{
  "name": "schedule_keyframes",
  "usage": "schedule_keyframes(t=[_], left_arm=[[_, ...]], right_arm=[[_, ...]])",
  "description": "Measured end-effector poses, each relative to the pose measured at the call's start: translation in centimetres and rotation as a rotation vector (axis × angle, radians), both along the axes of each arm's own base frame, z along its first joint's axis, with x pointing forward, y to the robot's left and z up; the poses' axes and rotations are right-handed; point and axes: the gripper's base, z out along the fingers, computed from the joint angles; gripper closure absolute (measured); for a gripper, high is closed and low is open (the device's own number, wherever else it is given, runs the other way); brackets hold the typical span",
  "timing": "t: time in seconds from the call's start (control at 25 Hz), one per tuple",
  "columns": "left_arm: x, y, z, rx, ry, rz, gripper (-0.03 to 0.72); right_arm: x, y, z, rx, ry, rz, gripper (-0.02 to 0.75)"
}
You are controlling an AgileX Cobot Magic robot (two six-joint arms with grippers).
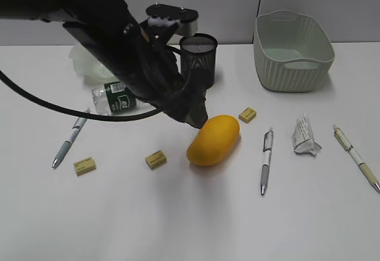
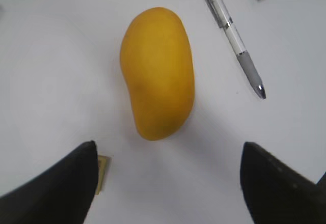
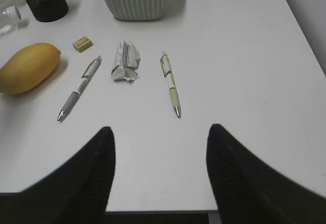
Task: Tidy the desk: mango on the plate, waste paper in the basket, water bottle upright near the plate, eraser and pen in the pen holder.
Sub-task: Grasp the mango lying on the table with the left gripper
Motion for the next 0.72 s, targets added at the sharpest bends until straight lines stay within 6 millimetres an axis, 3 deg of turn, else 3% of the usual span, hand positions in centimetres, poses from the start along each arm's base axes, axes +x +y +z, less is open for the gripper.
schedule_keyframes(t=[0.28, 0.72], left_arm=[[-0.7, -1.8, -1.2, -0.009, -0.004, -0.029, 0.015], [0.2, -2.6, -3.1, -0.028, -0.018, 0.021, 0.016]], right_arm=[[0.0, 0.0, 0.0, 0.000, 0.000, 0.000, 0.279], [0.0, 0.0, 0.0, 0.000, 0.000, 0.000, 0.279]])
